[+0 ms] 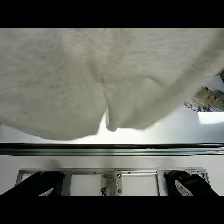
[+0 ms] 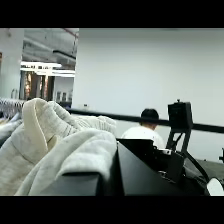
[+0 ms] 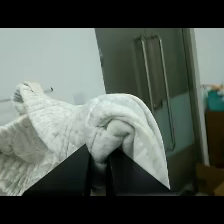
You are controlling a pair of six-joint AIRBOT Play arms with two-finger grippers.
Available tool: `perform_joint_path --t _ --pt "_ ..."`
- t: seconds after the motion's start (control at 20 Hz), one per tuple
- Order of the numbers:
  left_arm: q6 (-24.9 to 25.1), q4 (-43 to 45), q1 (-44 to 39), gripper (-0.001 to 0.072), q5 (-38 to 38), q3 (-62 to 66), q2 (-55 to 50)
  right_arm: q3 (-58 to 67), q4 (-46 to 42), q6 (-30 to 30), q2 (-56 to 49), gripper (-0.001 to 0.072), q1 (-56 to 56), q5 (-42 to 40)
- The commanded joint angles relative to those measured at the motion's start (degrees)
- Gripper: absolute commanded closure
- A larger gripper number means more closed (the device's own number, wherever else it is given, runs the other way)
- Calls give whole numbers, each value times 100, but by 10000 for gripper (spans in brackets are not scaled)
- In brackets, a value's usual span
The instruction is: Fold the clothes and pants, and hang the long-sleeved shirts on hangers.
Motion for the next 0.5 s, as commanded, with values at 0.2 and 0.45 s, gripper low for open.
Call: perform_joint_path --t 0.2,0.45 --pt "-13 1687 -483 678 1434 -612 155 278 212 0 -11 696 -7 -162" --pt "-761 1670 1591 678 1388 -1849 181 144 197 -4 -852 696 2 -33"
